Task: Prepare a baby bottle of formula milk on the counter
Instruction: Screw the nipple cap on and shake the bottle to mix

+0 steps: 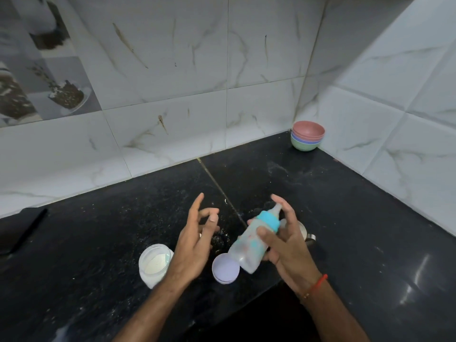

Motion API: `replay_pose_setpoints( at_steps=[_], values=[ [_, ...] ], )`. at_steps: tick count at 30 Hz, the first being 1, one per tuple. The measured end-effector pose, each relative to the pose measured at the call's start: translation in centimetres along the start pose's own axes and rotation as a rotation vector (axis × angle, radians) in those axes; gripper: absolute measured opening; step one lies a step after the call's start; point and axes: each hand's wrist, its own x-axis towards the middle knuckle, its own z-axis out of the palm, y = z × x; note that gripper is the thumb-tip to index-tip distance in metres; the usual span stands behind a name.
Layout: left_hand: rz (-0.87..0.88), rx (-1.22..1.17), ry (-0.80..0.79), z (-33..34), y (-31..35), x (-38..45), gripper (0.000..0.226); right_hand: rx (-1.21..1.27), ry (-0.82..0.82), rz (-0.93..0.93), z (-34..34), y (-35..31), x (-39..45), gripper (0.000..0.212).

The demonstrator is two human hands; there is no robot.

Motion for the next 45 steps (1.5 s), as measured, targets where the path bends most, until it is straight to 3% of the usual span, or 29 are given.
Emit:
replay_pose_setpoints(
  at_steps=[2,5,7,9,11,13,16,18,20,23,24,25,28,30,34,35,39,40,45],
  values=[
    [-0.015,0.011,0.018,-0.3,-0.1,0.2,0.059,-0.028,-0.018,-0.065,0.0,-0.5,0.1,0.08],
    [-0.017,0.015,0.036,-0.3,0.0,0.2,0.061,0.335,0.284,-0.175,-0.9,-1.0,1.4,0.067],
    [-0.023,0.018,0.037,-0.1,0.1,0.0,0.061,0.52,0.352,-0.2,-1.7,-0.7,2.2,0.061],
    [-0.035,0.017,0.031,0.2,0.2,-0.3,0.058,0.393,0.279,-0.152,-1.5,-0.6,1.7,0.057],
    [-0.036,0.03,0.015,0.6,0.3,-0.4,0.054,0.103,0.095,-0.115,-1.0,-0.4,1.2,0.07],
    [-0.04,0.038,0.005,0.8,0.5,-0.3,0.056,0.049,0.032,-0.134,-0.8,-0.5,1.1,0.079],
    [-0.035,0.045,0.017,0.7,0.5,-0.1,0.05,0.379,0.286,-0.194,-1.1,-1.0,2.2,0.074],
    [-0.032,0.05,0.029,0.7,0.4,-0.1,0.044,0.504,0.36,-0.21,-1.5,-0.7,2.9,0.07],
    [-0.023,0.058,0.035,0.9,0.4,-0.1,0.045,0.355,0.275,-0.16,-1.4,-0.8,2.4,0.062],
    [-0.023,0.084,0.03,1.2,0.5,-0.1,0.046,-0.116,-0.02,-0.095,-1.5,-0.8,1.4,0.083],
    [-0.025,0.086,0.03,1.2,0.5,-0.1,0.047,-0.145,-0.054,-0.103,-1.5,-0.9,1.2,0.087],
    [-0.029,0.083,0.032,1.2,0.5,-0.1,0.048,-0.084,-0.016,-0.14,-1.5,-1.2,1.2,0.088],
    [-0.029,0.075,0.047,1.3,0.5,-0.1,0.047,0.33,0.324,-0.212,-2.1,-1.6,2.4,0.077],
    [-0.019,0.086,0.05,1.3,0.4,-0.1,0.047,0.401,0.39,-0.241,-1.9,-1.2,2.5,0.064],
    [-0.016,0.126,0.036,1.3,0.2,0.2,0.051,-0.091,0.001,-0.138,-0.8,0.2,1.1,0.084],
    [-0.014,0.13,0.034,1.3,0.3,0.2,0.051,-0.101,-0.037,-0.145,-0.7,0.3,0.9,0.085],
    [0.017,0.129,0.052,0.9,0.4,0.6,0.051,0.316,0.316,-0.23,-0.8,-0.2,2.3,0.067],
    [0.02,0.132,0.054,0.9,0.3,0.6,0.051,0.326,0.345,-0.246,-0.8,-0.1,2.4,0.066],
    [0.033,0.142,0.034,0.8,0.2,0.9,0.051,-0.14,-0.073,-0.149,-0.2,0.6,1.5,0.084]
  ],
)
